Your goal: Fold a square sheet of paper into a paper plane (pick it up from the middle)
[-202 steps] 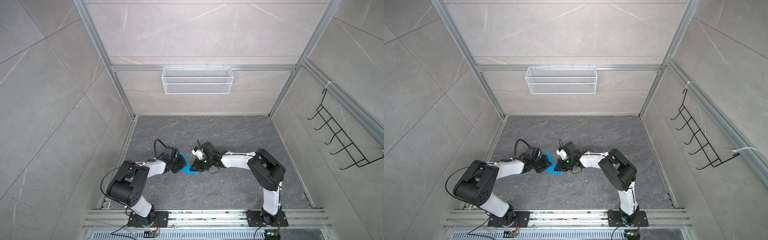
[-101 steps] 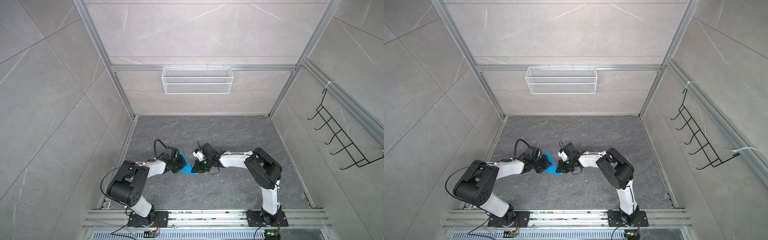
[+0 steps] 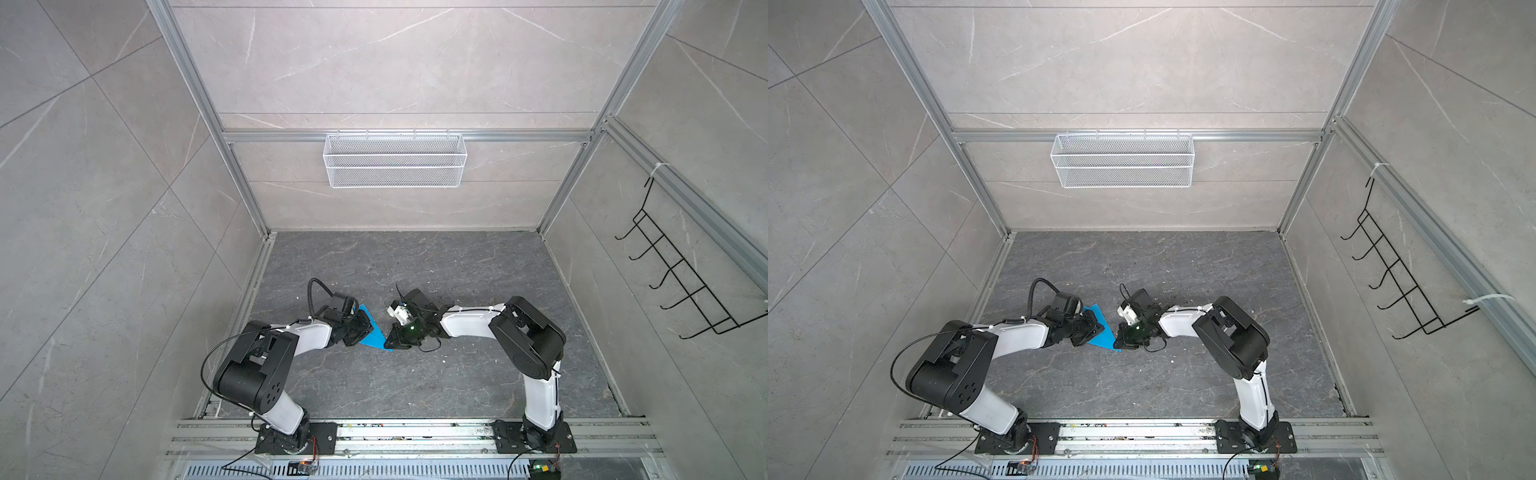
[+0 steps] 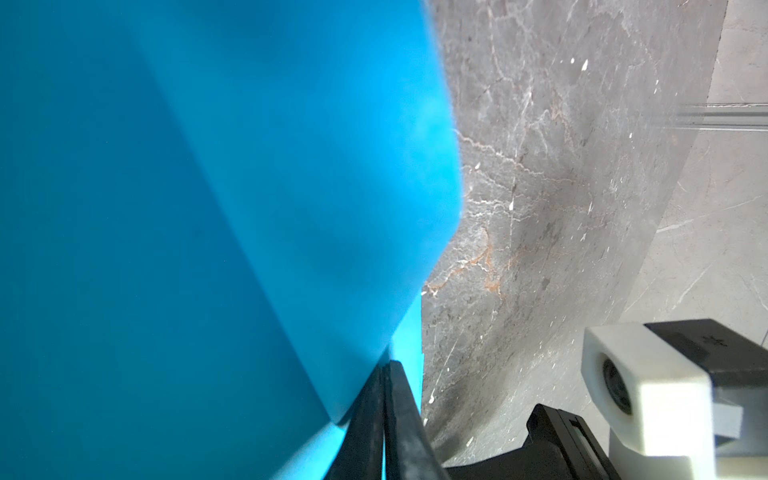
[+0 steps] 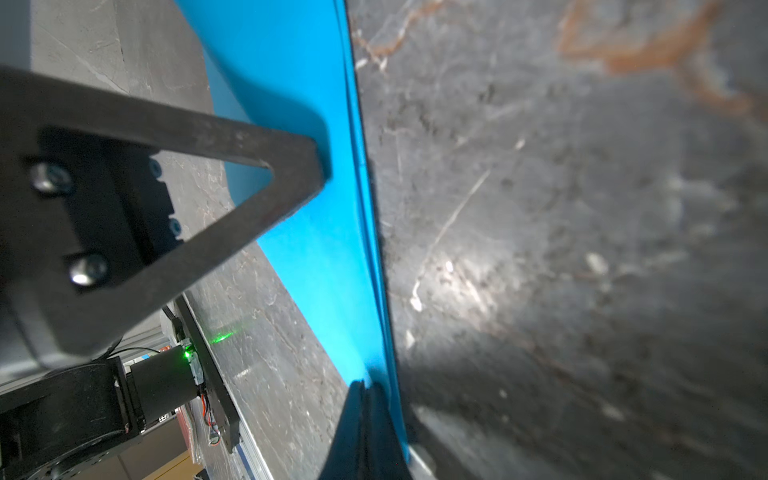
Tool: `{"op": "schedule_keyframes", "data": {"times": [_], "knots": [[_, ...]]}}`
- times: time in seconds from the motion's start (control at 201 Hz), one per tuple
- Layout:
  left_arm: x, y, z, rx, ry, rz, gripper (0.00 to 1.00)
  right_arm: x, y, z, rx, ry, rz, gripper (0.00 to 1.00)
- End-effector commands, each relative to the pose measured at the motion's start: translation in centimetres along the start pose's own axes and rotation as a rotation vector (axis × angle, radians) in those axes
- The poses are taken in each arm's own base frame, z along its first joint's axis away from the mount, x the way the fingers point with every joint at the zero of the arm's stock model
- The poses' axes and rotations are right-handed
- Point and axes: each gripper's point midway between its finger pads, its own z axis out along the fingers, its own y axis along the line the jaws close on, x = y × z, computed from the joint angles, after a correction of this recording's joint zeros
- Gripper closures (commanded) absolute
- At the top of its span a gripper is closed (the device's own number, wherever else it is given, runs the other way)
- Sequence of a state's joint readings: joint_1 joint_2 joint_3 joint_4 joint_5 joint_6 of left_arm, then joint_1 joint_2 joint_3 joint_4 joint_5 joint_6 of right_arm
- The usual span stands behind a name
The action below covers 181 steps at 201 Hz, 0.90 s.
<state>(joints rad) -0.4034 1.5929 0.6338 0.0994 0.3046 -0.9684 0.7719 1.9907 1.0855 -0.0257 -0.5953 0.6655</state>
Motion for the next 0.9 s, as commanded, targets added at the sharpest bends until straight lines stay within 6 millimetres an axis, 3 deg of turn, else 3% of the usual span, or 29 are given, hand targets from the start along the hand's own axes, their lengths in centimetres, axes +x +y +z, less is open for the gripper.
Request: {"op": "schedule_keyframes", "data": {"times": [0.0,0.129,0.364,0.612,0.896], "knots": [[1.2,3.4,0.1,-0.117,0.023,-0.044,0.91,2.6,-2.6,-0.4,0.087,0.052,0.074,0.94],[1.2,3.3,0.1,-0.113,0.024,-0.042,0.91,2.9,-2.1,-1.0,0.065,0.039,0.07,0.94],[1.2,3.0,0.1,-0.103,0.025,-0.038,0.91,-0.2,2.7,-1.9,-0.091,-0.041,-0.025,0.91],[1.2,3.0,0.1,-0.099,0.028,-0.039,0.91,-2.2,1.3,0.1,-0.031,-0.063,0.011,0.92],[1.2,3.1,0.2,-0.102,0.027,-0.041,0.91,-0.8,-0.9,0.3,0.046,-0.024,0.039,0.93]]}}
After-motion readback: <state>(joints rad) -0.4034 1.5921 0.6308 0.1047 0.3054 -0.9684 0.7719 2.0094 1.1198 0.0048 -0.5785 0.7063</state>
